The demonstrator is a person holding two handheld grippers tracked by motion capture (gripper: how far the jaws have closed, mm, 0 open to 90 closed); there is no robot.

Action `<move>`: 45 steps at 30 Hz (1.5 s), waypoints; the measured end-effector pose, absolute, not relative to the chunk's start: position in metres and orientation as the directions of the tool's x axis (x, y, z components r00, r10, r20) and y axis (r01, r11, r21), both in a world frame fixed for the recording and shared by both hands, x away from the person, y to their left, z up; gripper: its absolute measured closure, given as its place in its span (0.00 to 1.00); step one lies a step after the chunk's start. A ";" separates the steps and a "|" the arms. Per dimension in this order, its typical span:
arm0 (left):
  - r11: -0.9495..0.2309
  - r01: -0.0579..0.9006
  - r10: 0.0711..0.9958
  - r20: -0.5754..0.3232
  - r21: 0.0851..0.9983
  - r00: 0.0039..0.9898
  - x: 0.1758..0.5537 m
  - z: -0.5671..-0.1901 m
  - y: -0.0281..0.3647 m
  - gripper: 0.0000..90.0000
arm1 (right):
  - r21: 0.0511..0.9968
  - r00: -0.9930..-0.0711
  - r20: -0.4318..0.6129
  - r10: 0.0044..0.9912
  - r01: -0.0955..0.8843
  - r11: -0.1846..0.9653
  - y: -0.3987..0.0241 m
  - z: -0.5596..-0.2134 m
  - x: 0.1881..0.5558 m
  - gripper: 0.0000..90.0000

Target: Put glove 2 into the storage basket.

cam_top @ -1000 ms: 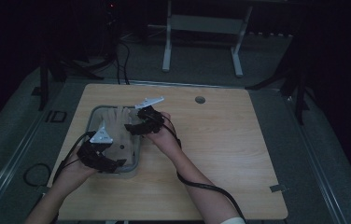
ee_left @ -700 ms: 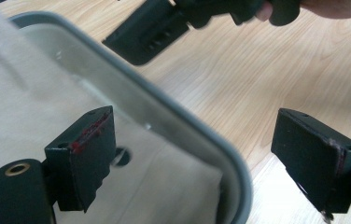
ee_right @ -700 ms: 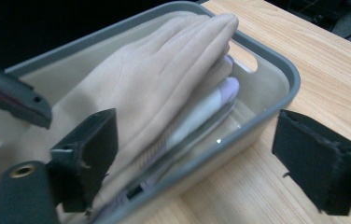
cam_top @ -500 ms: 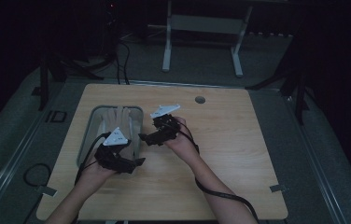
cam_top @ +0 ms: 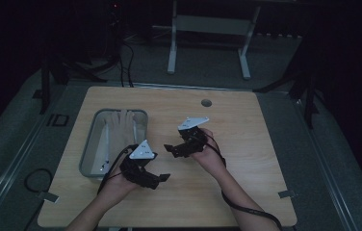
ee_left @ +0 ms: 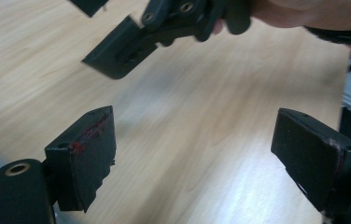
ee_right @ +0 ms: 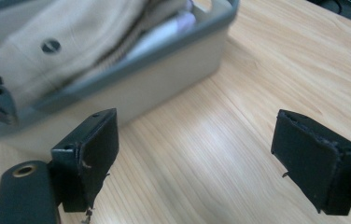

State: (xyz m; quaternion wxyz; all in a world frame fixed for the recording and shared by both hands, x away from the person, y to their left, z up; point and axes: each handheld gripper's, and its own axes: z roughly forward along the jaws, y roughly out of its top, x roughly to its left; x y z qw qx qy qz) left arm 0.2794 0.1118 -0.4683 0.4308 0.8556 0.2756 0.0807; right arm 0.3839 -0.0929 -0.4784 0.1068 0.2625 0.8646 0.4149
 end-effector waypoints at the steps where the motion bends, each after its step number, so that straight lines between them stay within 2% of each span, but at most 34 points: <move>1: -0.496 0.391 0.526 -0.090 0.775 0.846 0.278 -0.471 0.104 0.16 | 0.771 -0.838 0.034 0.545 0.369 0.519 -0.096 -0.480 0.383 0.16; 11: -0.501 0.371 0.449 -0.132 0.782 0.884 0.278 -0.490 0.073 0.16 | 0.749 -0.826 0.023 0.563 0.388 0.538 -0.126 -0.501 0.374 0.17; 19: -0.526 0.338 0.412 -0.114 0.780 0.904 0.277 -0.504 0.055 0.16 | 0.753 -0.817 0.026 0.576 0.395 0.526 -0.141 -0.517 0.368 0.17; 34: -0.532 0.363 0.386 -0.162 0.765 0.908 0.277 -0.537 0.043 0.16 | 0.723 -0.785 -0.045 0.618 0.402 0.562 -0.168 -0.545 0.352 0.13; 41: -0.506 0.376 0.401 -0.175 0.776 0.899 0.280 -0.539 0.044 0.16 | 0.715 -0.778 -0.107 0.619 0.372 0.592 -0.178 -0.553 0.346 0.12; 45: -0.508 0.377 0.395 -0.180 0.774 0.901 0.280 -0.539 0.044 0.16 | 0.726 -0.773 -0.094 0.627 0.378 0.575 -0.183 -0.552 0.344 0.12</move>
